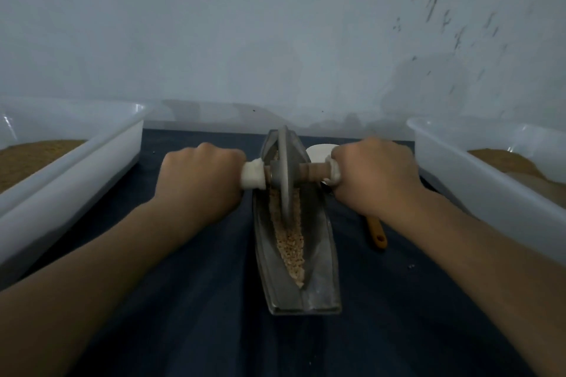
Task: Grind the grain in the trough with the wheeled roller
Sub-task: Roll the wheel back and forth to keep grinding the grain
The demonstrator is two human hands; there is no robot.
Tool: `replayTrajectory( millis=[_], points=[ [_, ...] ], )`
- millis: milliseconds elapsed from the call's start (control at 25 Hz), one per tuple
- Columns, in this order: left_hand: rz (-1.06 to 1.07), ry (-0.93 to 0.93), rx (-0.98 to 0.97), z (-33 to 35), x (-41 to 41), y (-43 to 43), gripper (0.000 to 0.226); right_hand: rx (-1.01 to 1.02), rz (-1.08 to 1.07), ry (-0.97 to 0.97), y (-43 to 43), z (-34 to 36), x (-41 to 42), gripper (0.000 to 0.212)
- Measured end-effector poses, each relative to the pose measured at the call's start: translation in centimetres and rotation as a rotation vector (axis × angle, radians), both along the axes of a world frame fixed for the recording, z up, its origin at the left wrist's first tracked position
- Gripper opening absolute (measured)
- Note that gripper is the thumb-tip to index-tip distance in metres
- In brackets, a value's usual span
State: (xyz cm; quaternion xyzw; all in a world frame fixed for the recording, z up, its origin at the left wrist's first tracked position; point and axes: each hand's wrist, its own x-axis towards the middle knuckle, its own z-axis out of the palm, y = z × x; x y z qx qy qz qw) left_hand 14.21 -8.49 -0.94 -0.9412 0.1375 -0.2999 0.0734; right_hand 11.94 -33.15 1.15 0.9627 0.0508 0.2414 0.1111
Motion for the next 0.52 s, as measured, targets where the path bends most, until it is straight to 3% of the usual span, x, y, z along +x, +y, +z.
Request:
replayTrajectory(
  millis=[160,360,440,520],
  points=[
    [-0.071,-0.056,0.168,1.3,-3.6,1.2,0.035,0.039,-0.004,0.112,-0.7,0.3,-4.8,0.026],
    [-0.087,0.125,0.143,2.4,0.1,0.3,0.019,0.146,-0.017,0.371,-1.4,1.1,-2.2,0.027],
    [-0.079,0.013,0.136,2.1,2.3,-0.7,0.013,0.144,-0.038,0.271,-1.2,0.1,0.9,0.023],
    [-0.050,-0.117,0.135,1.4,3.0,-1.4,0.023,0.121,-0.068,0.021,-1.0,-1.4,2.9,0.022]
  ],
)
